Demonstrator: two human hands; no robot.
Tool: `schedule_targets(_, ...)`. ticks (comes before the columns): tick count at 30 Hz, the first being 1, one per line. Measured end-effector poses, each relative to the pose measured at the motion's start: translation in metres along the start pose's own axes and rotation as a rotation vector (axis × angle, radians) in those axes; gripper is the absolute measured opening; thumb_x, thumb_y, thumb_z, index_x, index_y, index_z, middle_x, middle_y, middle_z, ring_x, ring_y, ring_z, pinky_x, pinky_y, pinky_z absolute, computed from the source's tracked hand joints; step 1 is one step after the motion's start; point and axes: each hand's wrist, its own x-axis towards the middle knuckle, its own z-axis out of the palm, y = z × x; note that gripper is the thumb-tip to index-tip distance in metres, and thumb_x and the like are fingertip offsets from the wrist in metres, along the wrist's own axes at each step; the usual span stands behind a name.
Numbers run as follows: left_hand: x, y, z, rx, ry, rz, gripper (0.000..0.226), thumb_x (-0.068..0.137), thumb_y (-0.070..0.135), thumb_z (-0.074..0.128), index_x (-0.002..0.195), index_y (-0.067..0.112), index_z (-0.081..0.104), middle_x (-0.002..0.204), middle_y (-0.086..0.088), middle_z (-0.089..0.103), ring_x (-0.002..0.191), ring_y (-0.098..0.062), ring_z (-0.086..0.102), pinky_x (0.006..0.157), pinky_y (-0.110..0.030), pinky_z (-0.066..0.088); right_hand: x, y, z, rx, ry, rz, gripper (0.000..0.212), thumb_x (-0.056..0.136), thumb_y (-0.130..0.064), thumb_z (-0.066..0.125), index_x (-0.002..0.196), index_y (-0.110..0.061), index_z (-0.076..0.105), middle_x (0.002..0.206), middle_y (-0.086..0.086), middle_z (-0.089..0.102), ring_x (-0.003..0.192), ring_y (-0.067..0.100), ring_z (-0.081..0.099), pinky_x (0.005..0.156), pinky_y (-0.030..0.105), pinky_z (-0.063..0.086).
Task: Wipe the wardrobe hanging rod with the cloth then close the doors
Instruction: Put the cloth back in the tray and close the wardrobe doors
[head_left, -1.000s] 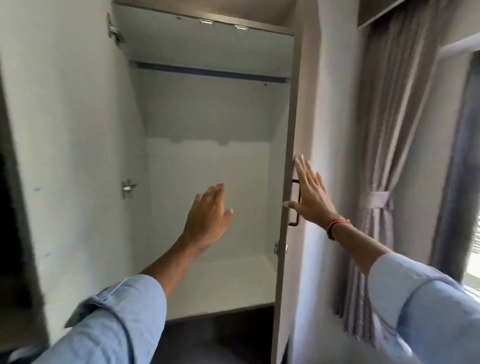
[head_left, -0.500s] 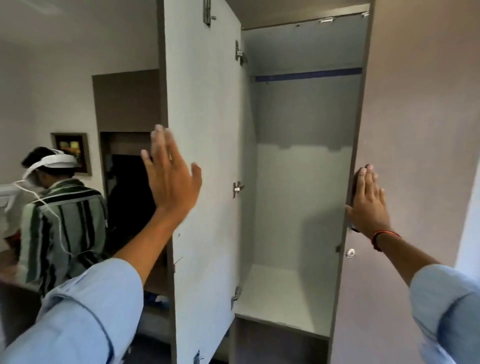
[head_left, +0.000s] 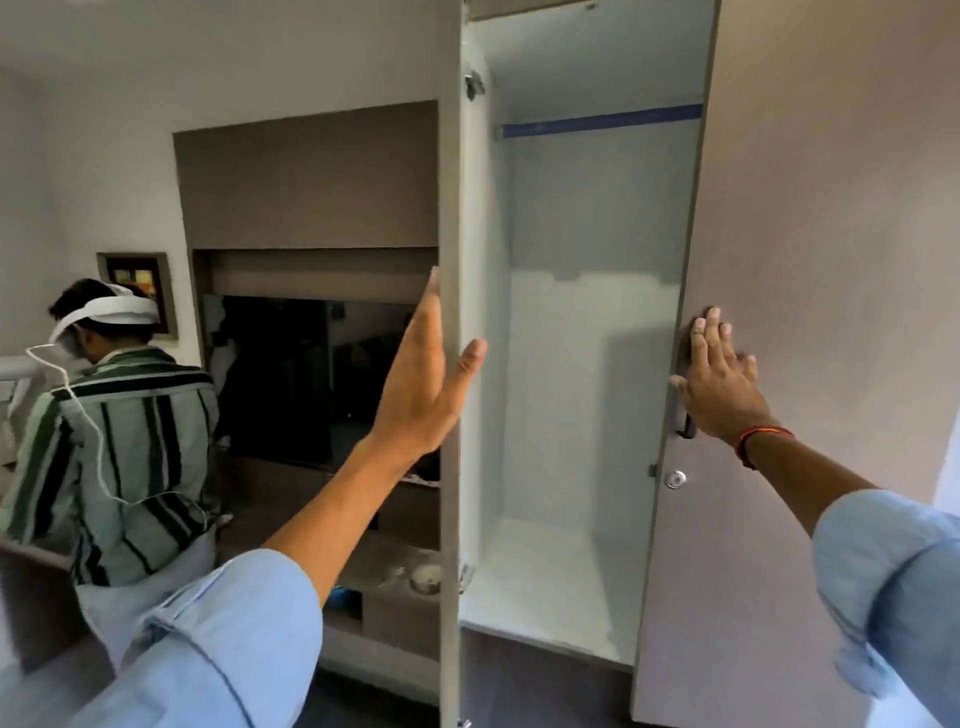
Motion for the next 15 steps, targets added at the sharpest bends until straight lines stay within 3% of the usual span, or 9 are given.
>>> schedule_targets(3, 0.006, 0.006, 0.041, 0.079, -0.064, 0.117, 0.075, 0.102, 0.048, 0.035, 0.159, 0.023, -0.007, 0.169, 0.010, -0.003, 0.155, -0.012, 0.012, 0.122, -0.051, 0.030, 0.005, 0.008, -0.002, -0.086, -0.031, -0.046, 0.068, 0.107, -0.028, 0.037, 0.159, -0.005, 0.001, 0.169, 0.012, -0.013, 0.157, 0.031, 0.002, 0.117, 0.068, 0.024)
schedule_targets(8, 0.031, 0.018, 0.138, 0.179, -0.128, 0.167, 0.067, 0.105, 0.035, 0.028, 0.158, 0.023, -0.010, 0.169, 0.006, -0.009, 0.156, -0.012, -0.003, 0.127, -0.048, 0.012, 0.016, 0.027, 0.001, -0.186, -0.028, -0.040, 0.071, 0.105, -0.029, 0.043, 0.160, -0.012, 0.000, 0.170, 0.005, -0.010, 0.158, 0.020, 0.004, 0.119, 0.068, 0.021)
schedule_targets(12, 0.053, 0.017, 0.215, 0.455, -0.202, 0.134, 0.069, 0.104, 0.042, 0.024, 0.158, 0.015, -0.009, 0.168, -0.003, -0.012, 0.156, -0.021, -0.002, 0.123, -0.054, 0.021, 0.030, 0.030, 0.016, -0.207, -0.016, -0.027, 0.069, 0.107, -0.032, 0.037, 0.160, -0.013, -0.004, 0.169, 0.005, -0.013, 0.158, 0.022, -0.001, 0.121, 0.066, 0.020)
schedule_targets(15, 0.073, 0.012, 0.261, 0.506, -0.273, 0.070, 0.072, 0.104, 0.044, 0.026, 0.157, 0.013, -0.013, 0.167, -0.005, -0.018, 0.156, -0.025, -0.007, 0.122, -0.057, 0.022, 0.039, 0.036, 0.030, -0.216, 0.004, -0.029, 0.067, 0.108, -0.032, 0.032, 0.159, -0.012, -0.006, 0.169, 0.007, -0.016, 0.157, 0.025, -0.003, 0.122, 0.065, 0.017)
